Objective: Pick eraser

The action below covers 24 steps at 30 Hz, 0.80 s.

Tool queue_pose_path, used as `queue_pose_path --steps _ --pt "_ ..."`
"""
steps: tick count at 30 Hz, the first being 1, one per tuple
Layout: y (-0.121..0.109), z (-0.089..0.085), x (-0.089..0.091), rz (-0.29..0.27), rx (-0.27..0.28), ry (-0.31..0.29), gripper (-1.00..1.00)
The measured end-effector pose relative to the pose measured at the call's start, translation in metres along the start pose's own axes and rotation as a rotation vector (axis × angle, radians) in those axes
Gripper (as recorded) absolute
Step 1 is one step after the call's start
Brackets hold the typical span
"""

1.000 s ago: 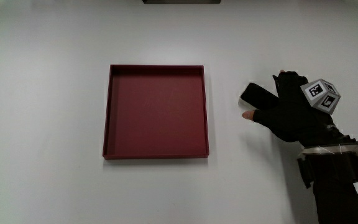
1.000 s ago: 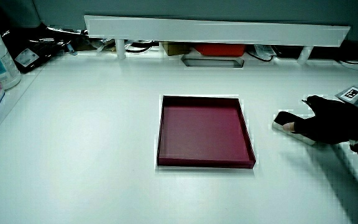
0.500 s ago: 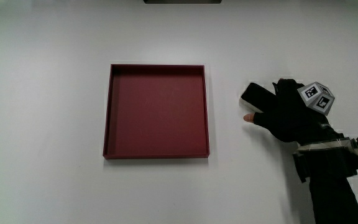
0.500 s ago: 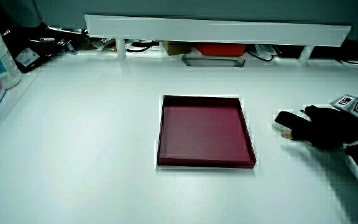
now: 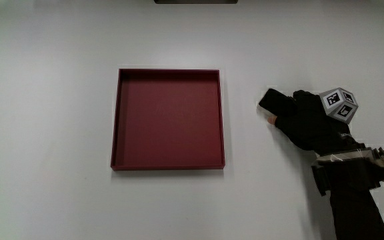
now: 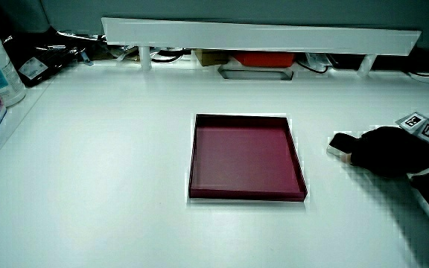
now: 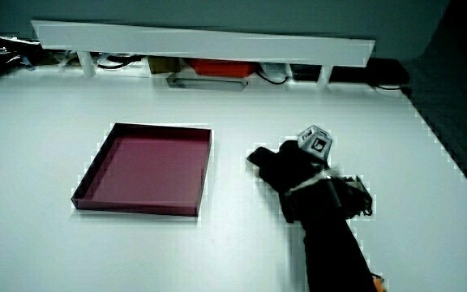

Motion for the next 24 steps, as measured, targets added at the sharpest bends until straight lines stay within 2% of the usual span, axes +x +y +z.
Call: queue_pose_path --steps 5,12,17,22,24 --pt "-0.001 0.0 -0.002 0.004 0.029 -0.011 0.72" --pt "-0.003 0.001 -0.002 0.023 0.042 -0.01 1.0" --pt "-0.004 0.002 0.0 0.026 0.063 -0.008 1.0" --pt "-0.012 0.013 -0.014 0.07 0.091 -0.012 1.0" --pt "-0.017 0.017 -0.025 0.107 0.099 -0.007 1.0"
